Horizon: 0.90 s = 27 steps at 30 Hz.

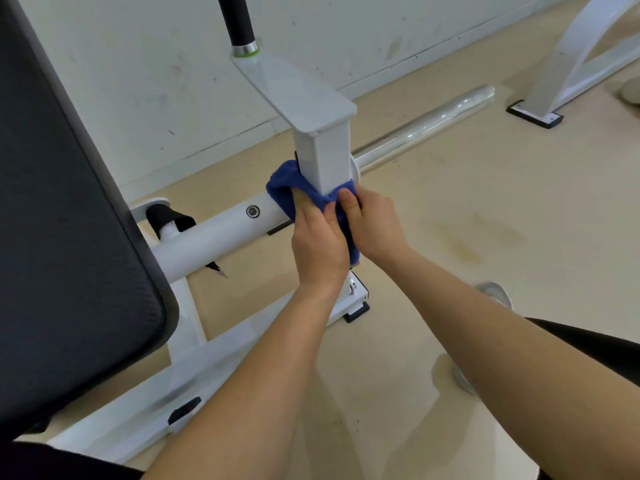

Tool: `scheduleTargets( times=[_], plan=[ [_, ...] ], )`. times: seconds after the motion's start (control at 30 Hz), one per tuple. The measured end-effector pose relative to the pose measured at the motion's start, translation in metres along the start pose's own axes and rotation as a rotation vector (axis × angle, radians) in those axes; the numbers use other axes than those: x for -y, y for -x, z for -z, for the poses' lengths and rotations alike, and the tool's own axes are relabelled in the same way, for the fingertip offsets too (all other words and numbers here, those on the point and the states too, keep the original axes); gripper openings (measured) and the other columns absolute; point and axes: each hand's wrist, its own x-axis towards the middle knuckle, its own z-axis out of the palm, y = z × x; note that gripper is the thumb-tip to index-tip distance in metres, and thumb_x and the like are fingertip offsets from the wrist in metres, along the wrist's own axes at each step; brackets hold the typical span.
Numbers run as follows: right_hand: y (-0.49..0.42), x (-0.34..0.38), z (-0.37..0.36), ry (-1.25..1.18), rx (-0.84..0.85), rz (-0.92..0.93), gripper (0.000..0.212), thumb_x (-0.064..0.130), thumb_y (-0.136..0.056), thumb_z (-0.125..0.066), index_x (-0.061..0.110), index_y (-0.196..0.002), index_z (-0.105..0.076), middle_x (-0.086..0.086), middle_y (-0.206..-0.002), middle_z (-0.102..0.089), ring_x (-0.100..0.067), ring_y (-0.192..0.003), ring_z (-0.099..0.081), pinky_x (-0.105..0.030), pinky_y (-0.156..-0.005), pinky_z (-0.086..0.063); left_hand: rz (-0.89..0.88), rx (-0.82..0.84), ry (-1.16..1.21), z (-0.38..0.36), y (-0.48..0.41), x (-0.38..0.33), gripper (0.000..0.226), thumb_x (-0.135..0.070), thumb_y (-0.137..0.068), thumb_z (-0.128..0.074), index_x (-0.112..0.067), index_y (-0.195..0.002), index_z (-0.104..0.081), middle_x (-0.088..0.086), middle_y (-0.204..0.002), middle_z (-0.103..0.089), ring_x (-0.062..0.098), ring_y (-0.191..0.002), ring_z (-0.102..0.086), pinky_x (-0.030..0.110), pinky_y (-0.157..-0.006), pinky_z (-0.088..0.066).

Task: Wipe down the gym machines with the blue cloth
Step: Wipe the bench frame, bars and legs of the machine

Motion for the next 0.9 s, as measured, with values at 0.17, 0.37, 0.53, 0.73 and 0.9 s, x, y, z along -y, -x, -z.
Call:
scheduleTargets(
  times=[0.17,0.37,0.53,0.73,0.9],
  plan=[
    [0.006,-0.001,0.005,0.090,0.041,-0.009,0.032,0.038,-0.105,-0.040,0.022,-0.085,-0.059,0.000,-0.074,-0.062,-0.018,-0.068,-0.054,-0.026,-0.054,-0.031,0.041,-0.016,-0.044,0.002,0.019,-0.011,0.033,-0.034,-0.105,-0.037,-0.014,-0.126,-0.052,0.004,-0.119,-0.066,0.023,-0.102,-0.060,0.021,-0.073,-0.034],
    [0.011,0.001,0.006,0.131,0.081,-0.069,0.037,0.047,-0.104,-0.039,0.024,-0.080,-0.057,-0.004,-0.075,-0.064,-0.022,-0.070,-0.056,-0.031,-0.064,-0.035,0.216,0.134,-0.103,0.007,0.040,-0.014,0.031,-0.035,-0.106,-0.032,-0.015,-0.120,-0.051,0.007,-0.108,-0.066,0.023,-0.087,-0.059,0.028,-0.070,-0.037],
    [0.010,-0.005,0.000,0.062,0.193,-0.113,0.037,0.044,-0.106,-0.036,0.020,-0.089,-0.058,-0.001,-0.082,-0.062,-0.016,-0.072,-0.054,-0.024,-0.059,-0.034,0.344,0.247,-0.078,0.004,0.023,-0.003,0.042,-0.039,-0.105,-0.029,-0.007,-0.122,-0.050,0.012,-0.113,-0.065,0.031,-0.100,-0.062,0.032,-0.075,-0.041],
    [0.005,-0.009,0.009,-0.022,0.176,-0.059,0.043,0.041,-0.105,-0.041,0.024,-0.069,-0.056,0.003,-0.068,-0.059,-0.009,-0.062,-0.050,-0.023,-0.055,-0.034,0.267,0.213,0.049,0.007,0.014,-0.002,0.040,-0.041,-0.103,-0.037,-0.010,-0.126,-0.049,0.002,-0.105,-0.064,0.022,-0.095,-0.060,0.031,-0.078,-0.044],
    [0.002,-0.019,-0.008,-0.055,0.120,-0.009,0.038,0.036,-0.108,-0.035,0.026,-0.076,-0.052,0.009,-0.071,-0.058,-0.005,-0.063,-0.051,-0.013,-0.053,-0.032,0.293,0.102,0.037,-0.007,0.011,0.000,0.038,-0.037,-0.105,-0.033,-0.007,-0.122,-0.050,0.008,-0.112,-0.064,0.027,-0.099,-0.062,0.031,-0.079,-0.045]
  ],
)
